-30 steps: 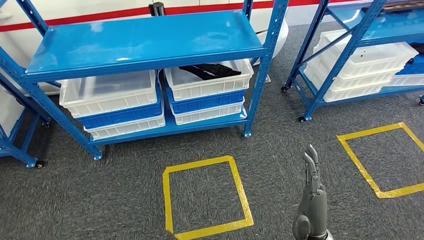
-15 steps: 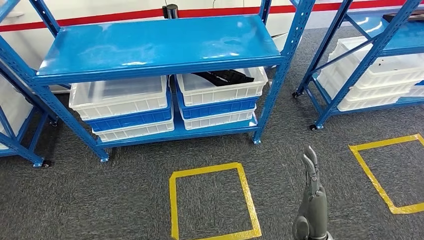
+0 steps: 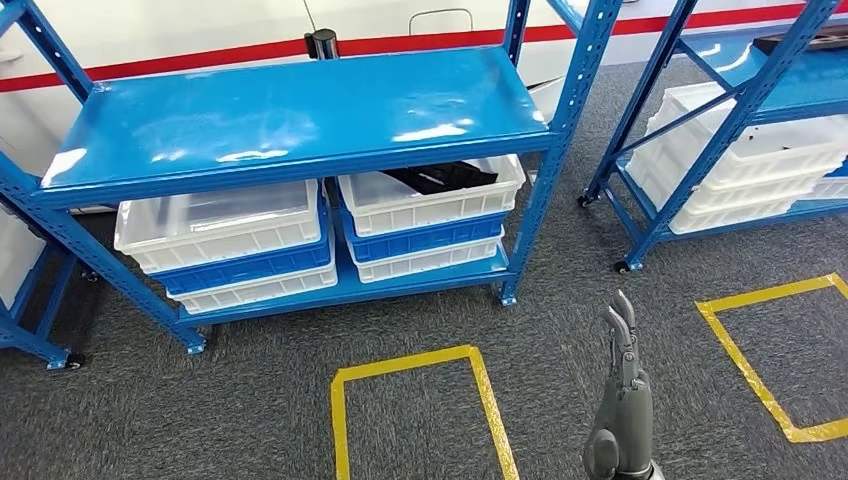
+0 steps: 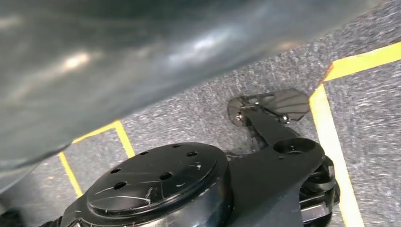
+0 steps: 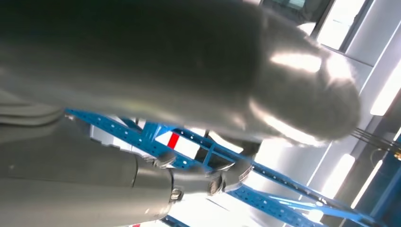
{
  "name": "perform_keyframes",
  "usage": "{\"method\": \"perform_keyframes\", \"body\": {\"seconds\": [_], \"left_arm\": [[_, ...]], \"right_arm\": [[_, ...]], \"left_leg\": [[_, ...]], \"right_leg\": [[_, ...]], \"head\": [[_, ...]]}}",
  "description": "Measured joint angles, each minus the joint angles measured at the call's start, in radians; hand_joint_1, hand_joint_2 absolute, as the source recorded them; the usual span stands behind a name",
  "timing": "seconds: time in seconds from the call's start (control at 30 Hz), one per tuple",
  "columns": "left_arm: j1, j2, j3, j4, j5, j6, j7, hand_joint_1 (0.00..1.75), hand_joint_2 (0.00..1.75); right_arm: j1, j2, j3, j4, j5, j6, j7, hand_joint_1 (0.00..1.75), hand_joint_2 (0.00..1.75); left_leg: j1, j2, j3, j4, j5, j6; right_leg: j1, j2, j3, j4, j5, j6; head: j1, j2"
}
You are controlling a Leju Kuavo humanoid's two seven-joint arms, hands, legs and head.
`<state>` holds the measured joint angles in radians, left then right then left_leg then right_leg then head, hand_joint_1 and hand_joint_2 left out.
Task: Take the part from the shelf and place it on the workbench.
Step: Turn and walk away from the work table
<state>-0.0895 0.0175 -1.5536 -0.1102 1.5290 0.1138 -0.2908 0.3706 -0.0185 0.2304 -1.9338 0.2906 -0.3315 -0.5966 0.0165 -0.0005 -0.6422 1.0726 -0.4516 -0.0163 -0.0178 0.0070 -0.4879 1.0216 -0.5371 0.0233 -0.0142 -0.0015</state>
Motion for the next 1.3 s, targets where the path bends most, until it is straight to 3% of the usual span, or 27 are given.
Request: {"method": "perform_keyframes", "body": {"seconds": [0.1,0.17,0.27,0.3,0.33,0.4,0.43,0.47,0.53,0.6,0.67,0.87,1.0,1.3], "left_arm": [[-0.001,0.000,-0.001,0.000,-0.001,0.000,0.001,0.00,0.00],[-0.001,0.000,-0.001,0.000,-0.001,0.002,0.000,0.00,0.00],[-0.005,0.001,-0.001,0.000,-0.002,0.006,-0.001,0.00,0.00],[-0.005,0.001,-0.001,0.000,-0.002,0.006,-0.001,0.00,0.00],[-0.005,0.001,-0.001,0.000,-0.003,0.007,-0.001,0.00,0.00],[-0.004,0.000,-0.001,0.000,-0.010,0.017,-0.006,0.00,0.00],[-0.005,0.000,-0.001,0.000,-0.014,0.025,-0.010,0.00,0.00],[-0.005,-0.001,-0.001,0.000,-0.018,0.033,-0.015,0.00,0.00],[-0.006,-0.003,-0.001,0.000,-0.021,0.044,-0.020,0.00,0.00],[-0.005,-0.003,-0.001,0.000,-0.026,0.051,-0.023,0.00,0.00],[-0.004,-0.003,-0.001,0.000,-0.031,0.056,-0.024,0.00,0.00],[-0.005,-0.004,-0.001,0.000,-0.032,0.057,-0.025,0.00,0.00],[-0.005,-0.004,-0.002,0.000,-0.033,0.057,-0.025,0.00,0.00],[-0.005,-0.004,-0.002,0.000,-0.040,0.071,-0.025,0.00,0.00]], "right_arm": [[0.000,0.000,0.001,0.002,-0.001,0.000,0.001,0.00,0.00],[-0.003,0.000,0.001,0.003,-0.004,0.000,0.002,0.00,0.00],[-0.005,0.000,0.002,0.005,-0.012,0.000,0.007,0.00,0.00],[-0.005,0.000,0.002,0.007,-0.013,0.000,0.008,0.00,0.00],[-0.004,0.000,0.002,0.008,-0.014,0.000,0.008,0.00,0.00],[-0.004,0.000,0.002,0.010,-0.014,-0.002,0.009,0.00,0.00],[-0.004,0.000,0.002,0.010,-0.014,-0.003,0.009,0.00,0.00],[-0.004,0.000,0.002,0.011,-0.013,-0.004,0.010,0.00,0.00],[-0.002,0.000,0.002,0.011,-0.012,-0.006,0.011,0.00,0.00],[0.001,0.000,0.002,0.010,-0.012,-0.006,0.011,0.00,0.00],[0.003,0.000,0.003,0.010,-0.013,-0.007,0.011,0.00,0.00],[0.006,-0.001,0.004,0.010,-0.012,-0.007,0.011,0.00,0.00],[0.006,-0.001,0.004,0.010,-0.013,-0.007,0.011,0.00,0.00],[0.008,-0.001,0.004,0.010,-0.020,-0.006,0.011,0.00,0.00]], "left_leg": [[-0.006,-0.001,0.016,-0.015,-0.001,0.029],[-0.004,-0.003,0.033,-0.026,0.001,0.041],[-0.006,-0.007,0.043,-0.031,-0.008,0.051],[-0.008,-0.009,0.046,-0.031,-0.013,0.053],[-0.009,-0.010,0.051,-0.031,-0.018,0.053],[-0.009,-0.013,0.066,-0.031,-0.028,0.051],[-0.009,-0.014,0.073,-0.032,-0.033,0.049],[-0.010,-0.016,0.078,-0.032,-0.038,0.045],[-0.012,-0.016,0.080,-0.032,-0.045,0.035],[-0.013,-0.014,0.081,-0.035,-0.049,0.048],[-0.014,-0.011,0.088,-0.042,-0.050,0.063],[-0.013,-0.009,0.098,-0.055,-0.048,0.052],[-0.012,-0.009,0.099,-0.058,-0.047,0.032],[-0.015,-0.009,0.100,-0.058,-0.047,0.028]], "right_leg": [[0.002,-0.001,0.015,-0.006,-0.005,0.021],[0.002,-0.001,-0.003,0.037,-0.016,0.026],[0.001,-0.001,-0.122,0.209,-0.066,0.020],[0.001,-0.001,-0.158,0.245,-0.077,0.021],[0.001,-0.001,-0.178,0.248,-0.070,0.026],[0.001,-0.001,-0.167,0.154,-0.003,0.044],[0.002,-0.002,-0.151,0.093,0.036,0.047],[0.004,-0.003,-0.139,0.044,0.060,0.042],[0.009,-0.005,-0.125,0.007,0.080,0.021],[0.009,-0.004,-0.114,0.000,0.093,0.017],[0.009,-0.003,-0.106,-0.004,0.096,0.017],[0.011,-0.002,-0.102,-0.003,0.090,0.009],[0.012,-0.002,-0.103,-0.003,0.090,0.008],[0.008,-0.002,-0.102,-0.002,0.090,0.008]], "head": [[-0.002,0.000],[0.001,0.000],[0.005,0.000],[0.005,0.000],[0.006,0.000],[0.006,0.000],[0.006,0.000],[0.006,0.000],[0.006,0.000],[0.006,0.000],[0.005,0.000],[0.005,0.000],[0.005,0.000],[0.006,0.000]]}}
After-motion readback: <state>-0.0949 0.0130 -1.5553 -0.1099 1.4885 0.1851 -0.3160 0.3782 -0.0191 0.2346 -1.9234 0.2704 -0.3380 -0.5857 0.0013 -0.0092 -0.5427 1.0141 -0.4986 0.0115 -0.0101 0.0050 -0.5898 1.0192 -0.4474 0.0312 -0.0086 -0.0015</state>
